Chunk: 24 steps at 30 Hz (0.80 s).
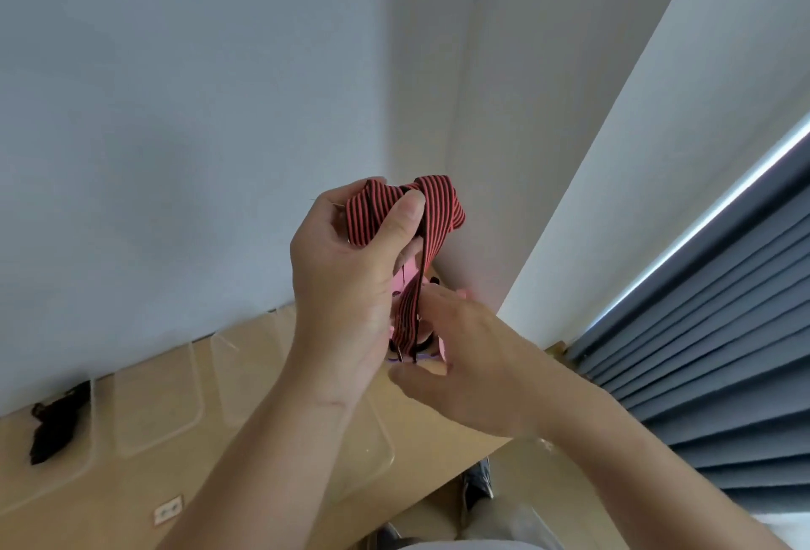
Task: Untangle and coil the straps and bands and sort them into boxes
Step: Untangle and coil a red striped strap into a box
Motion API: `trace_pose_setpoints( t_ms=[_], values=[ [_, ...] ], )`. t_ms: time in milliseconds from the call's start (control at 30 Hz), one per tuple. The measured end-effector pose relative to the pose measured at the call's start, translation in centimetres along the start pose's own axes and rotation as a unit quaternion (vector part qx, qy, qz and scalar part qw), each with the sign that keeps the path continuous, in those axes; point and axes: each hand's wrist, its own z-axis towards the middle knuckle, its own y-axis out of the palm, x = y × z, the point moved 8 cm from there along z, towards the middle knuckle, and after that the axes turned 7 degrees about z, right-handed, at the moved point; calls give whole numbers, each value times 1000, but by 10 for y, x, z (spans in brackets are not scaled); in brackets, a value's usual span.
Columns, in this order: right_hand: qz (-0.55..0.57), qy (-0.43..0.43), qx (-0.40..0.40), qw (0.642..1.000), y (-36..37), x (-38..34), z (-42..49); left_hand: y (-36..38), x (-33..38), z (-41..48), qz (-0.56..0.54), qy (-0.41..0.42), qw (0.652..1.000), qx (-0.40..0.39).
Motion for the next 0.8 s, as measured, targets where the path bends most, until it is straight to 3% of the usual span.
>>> trace_pose_setpoints(
  t_ms=[67,133,333,467,567,667,800],
  values=[
    [129,36,-95,986,8,11,-7,2,-1,-4,-4,-5,1000,-13],
    [222,33,-126,966,9,18,-10,5,0,-10,-6,-13,999,-30],
    [268,-20,-30,963,-1,24,2,5,4,-14,18,-4,999,-35],
    [170,-43,39,984,-4,21,10,2,4,-21,21,-13,999,-30],
    [94,-70,107,987,-20,10,15,3,11,-30,96,14,995,-39],
    [34,-19,125,991,-35,18,24,4,13,-41,170,34,983,-54],
    [-214,-156,262,928,-65,-10,24,-1,4,-44,218,27,972,-80]
  ],
)
